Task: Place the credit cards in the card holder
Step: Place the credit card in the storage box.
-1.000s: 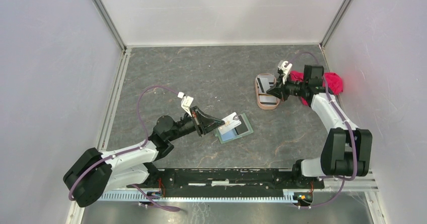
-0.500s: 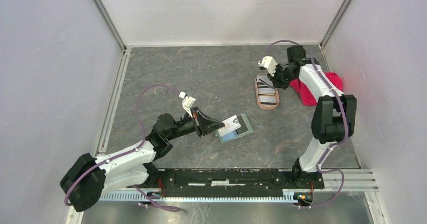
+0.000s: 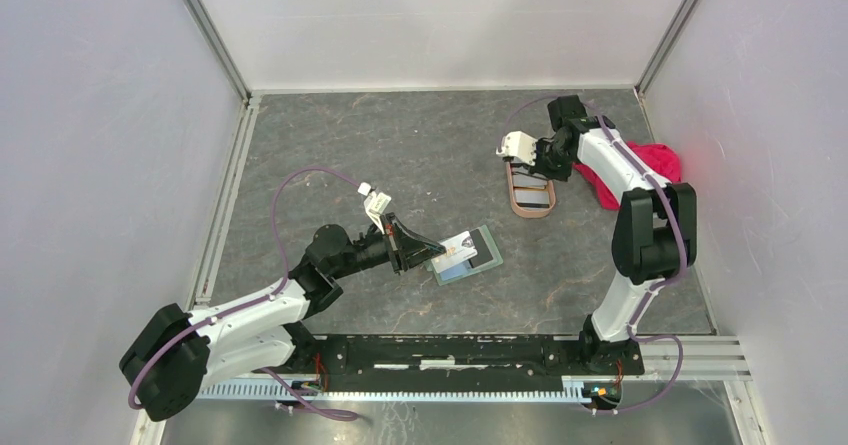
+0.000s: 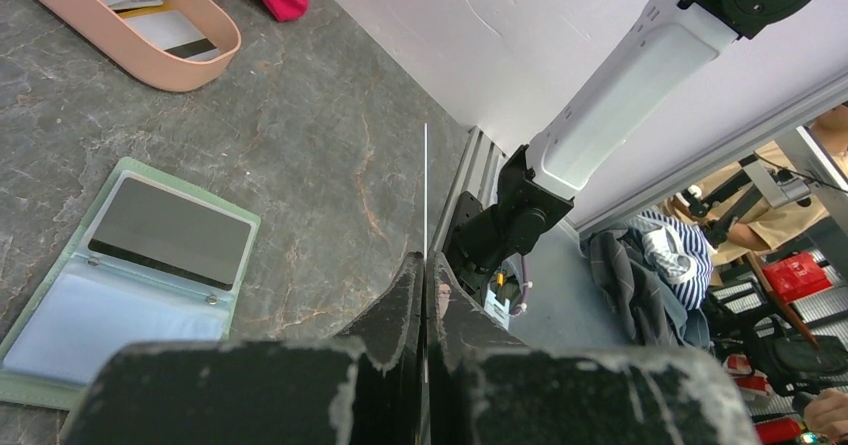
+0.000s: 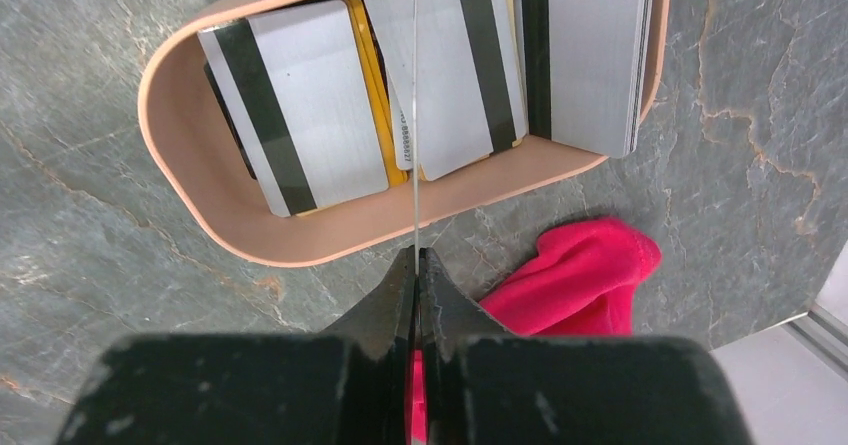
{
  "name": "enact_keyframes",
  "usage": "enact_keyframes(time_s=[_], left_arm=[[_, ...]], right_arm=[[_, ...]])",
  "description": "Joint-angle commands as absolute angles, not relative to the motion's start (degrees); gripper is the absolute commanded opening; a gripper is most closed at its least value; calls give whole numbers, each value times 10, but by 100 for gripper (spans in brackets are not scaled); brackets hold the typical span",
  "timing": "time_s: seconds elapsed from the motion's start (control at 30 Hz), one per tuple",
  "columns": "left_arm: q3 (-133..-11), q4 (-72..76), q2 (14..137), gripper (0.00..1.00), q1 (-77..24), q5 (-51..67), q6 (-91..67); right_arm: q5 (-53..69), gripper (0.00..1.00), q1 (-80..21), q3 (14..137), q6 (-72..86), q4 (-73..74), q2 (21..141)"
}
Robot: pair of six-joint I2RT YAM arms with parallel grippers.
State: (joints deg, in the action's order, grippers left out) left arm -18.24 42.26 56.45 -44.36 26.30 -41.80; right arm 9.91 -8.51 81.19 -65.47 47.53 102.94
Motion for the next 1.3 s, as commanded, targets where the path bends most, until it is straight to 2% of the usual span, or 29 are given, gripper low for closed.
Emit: enact_keyframes(time_s=[0.0,0.77,1.27], left_arm=[[-205,432,559,2,-441,278,-386],[-208,440,564,2,-441,284,-392],[-213,439,561,2,-441,292,-393]], right_arm=[[83,5,-85,812,-702,486,1038],[84,11,-108,767,-771,513,1037],[104,17,-109,798,-750,524,1038]])
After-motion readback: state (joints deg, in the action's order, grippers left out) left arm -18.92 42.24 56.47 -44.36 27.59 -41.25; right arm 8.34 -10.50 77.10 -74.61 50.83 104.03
